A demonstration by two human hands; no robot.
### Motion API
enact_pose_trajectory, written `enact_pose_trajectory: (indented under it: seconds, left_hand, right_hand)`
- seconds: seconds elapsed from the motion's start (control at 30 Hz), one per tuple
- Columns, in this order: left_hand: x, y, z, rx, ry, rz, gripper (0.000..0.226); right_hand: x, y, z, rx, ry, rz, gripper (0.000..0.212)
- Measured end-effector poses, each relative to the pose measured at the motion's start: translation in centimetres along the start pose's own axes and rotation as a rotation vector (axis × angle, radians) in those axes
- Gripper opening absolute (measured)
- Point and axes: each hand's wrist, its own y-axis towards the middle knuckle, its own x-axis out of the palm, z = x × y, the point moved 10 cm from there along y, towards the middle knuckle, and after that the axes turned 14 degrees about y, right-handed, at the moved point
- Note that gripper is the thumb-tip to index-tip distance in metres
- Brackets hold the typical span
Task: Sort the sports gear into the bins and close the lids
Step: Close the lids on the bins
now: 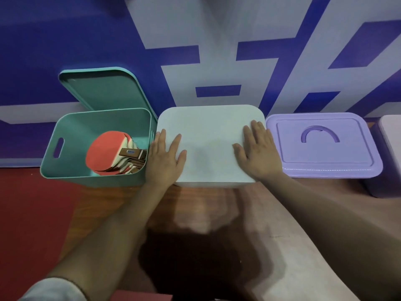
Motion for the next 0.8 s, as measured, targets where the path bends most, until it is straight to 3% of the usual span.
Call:
enact_pose_trajectory:
  seconds: [0.2,0.6,0.8]
  left_hand:
    - [-0.3,0.0,0.2,-0.011,0.021,0.027,0.058]
    - [-2.7,0.5,0.1,0.025,-0.076,-0.157,0.061]
    - [-8.3,-1.6,-5.5,-0.130,-0.200,-0.020,0.046]
  right_hand:
    - [-0.8,-0.3,-0.5,-0.046,0.050,0.074,0.060]
    - [-2.4,0.3,-1.6,-0.008,-0.027,-0.053,0.052]
    - [-5.3,0.3,-6.7,0.012,0.102,-0.048,0.059]
